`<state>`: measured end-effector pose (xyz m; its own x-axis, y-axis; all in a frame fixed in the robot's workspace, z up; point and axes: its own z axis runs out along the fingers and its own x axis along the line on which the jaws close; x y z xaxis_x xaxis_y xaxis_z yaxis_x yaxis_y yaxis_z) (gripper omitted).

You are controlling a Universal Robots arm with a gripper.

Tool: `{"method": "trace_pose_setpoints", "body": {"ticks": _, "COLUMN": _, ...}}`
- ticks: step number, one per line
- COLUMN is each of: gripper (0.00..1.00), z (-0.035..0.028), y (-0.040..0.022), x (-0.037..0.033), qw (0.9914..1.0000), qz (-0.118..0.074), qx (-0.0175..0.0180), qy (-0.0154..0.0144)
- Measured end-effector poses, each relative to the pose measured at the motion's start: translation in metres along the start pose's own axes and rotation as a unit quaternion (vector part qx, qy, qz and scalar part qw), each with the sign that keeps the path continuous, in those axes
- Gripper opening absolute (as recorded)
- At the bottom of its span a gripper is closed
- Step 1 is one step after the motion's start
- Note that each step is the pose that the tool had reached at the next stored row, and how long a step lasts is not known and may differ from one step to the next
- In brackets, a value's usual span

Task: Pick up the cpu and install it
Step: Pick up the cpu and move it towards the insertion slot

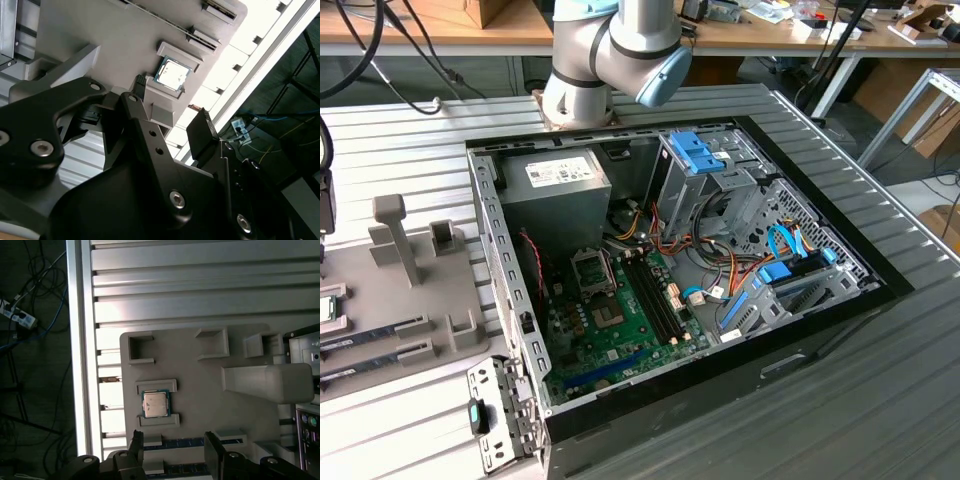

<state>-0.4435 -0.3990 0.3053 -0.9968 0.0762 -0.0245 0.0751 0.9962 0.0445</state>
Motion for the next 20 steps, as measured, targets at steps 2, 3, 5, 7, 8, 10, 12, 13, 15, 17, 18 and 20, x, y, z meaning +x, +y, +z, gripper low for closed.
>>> {"method": "trace_pose_setpoints", "body": {"ticks": 2, "gripper": 0.6, "z": 0.0008, "y": 0.0, "x": 0.0, "qw": 1.0, "qz": 0.0, "qx": 0.0, "qy": 0.0}}
{"method": "trace_pose_setpoints", "body": {"ticks": 3, "gripper": 0.6, "z": 0.0009, "y": 0.0, "x": 0.0, "qw": 1.0, "qz": 0.0, "qx": 0.0, "qy": 0.0}}
{"method": "trace_pose_setpoints", "body": {"ticks": 5, "gripper": 0.6, "z": 0.0015, "y": -0.0001, "x": 0.0, "qw": 1.0, "qz": 0.0, "qx": 0.0, "qy": 0.0}}
{"method": "trace_pose_setpoints", "body": {"ticks": 7, "gripper": 0.6, "z": 0.0023, "y": -0.0001, "x": 0.0, "qw": 1.0, "qz": 0.0, "qx": 0.0, "qy": 0.0}}
{"method": "trace_pose_setpoints", "body": {"ticks": 8, "gripper": 0.6, "z": 0.0027, "y": -0.0001, "x": 0.0001, "qw": 1.0, "qz": 0.0, "qx": 0.0, "qy": 0.0}}
{"method": "trace_pose_setpoints", "body": {"ticks": 10, "gripper": 0.6, "z": 0.0033, "y": -0.0001, "x": 0.0001, "qw": 1.0, "qz": 0.0, "qx": 0.0, "qy": 0.0}}
{"method": "trace_pose_setpoints", "body": {"ticks": 12, "gripper": 0.6, "z": 0.0051, "y": -0.0002, "x": 0.0001, "qw": 1.0, "qz": 0.0, "qx": 0.0, "qy": 0.0}}
{"method": "trace_pose_setpoints", "body": {"ticks": 13, "gripper": 0.6, "z": 0.0067, "y": -0.0003, "x": 0.0002, "qw": 1.0, "qz": 0.0, "qx": 0.0, "qy": 0.0}}
{"method": "trace_pose_setpoints", "body": {"ticks": 15, "gripper": 0.6, "z": 0.007, "y": -0.0003, "x": 0.0002, "qw": 1.0, "qz": 0.0, "qx": 0.0, "qy": 0.0}}
{"method": "trace_pose_setpoints", "body": {"ticks": 17, "gripper": 0.6, "z": 0.0073, "y": -0.0003, "x": 0.0002, "qw": 1.0, "qz": 0.0, "qx": 0.0, "qy": 0.0}}
{"method": "trace_pose_setpoints", "body": {"ticks": 18, "gripper": 0.6, "z": 0.0074, "y": -0.0003, "x": 0.0002, "qw": 1.0, "qz": 0.0, "qx": 0.0, "qy": 0.0}}
{"method": "trace_pose_setpoints", "body": {"ticks": 20, "gripper": 0.6, "z": 0.0077, "y": -0.0003, "x": 0.0002, "qw": 1.0, "qz": 0.0, "qx": 0.0, "qy": 0.0}}
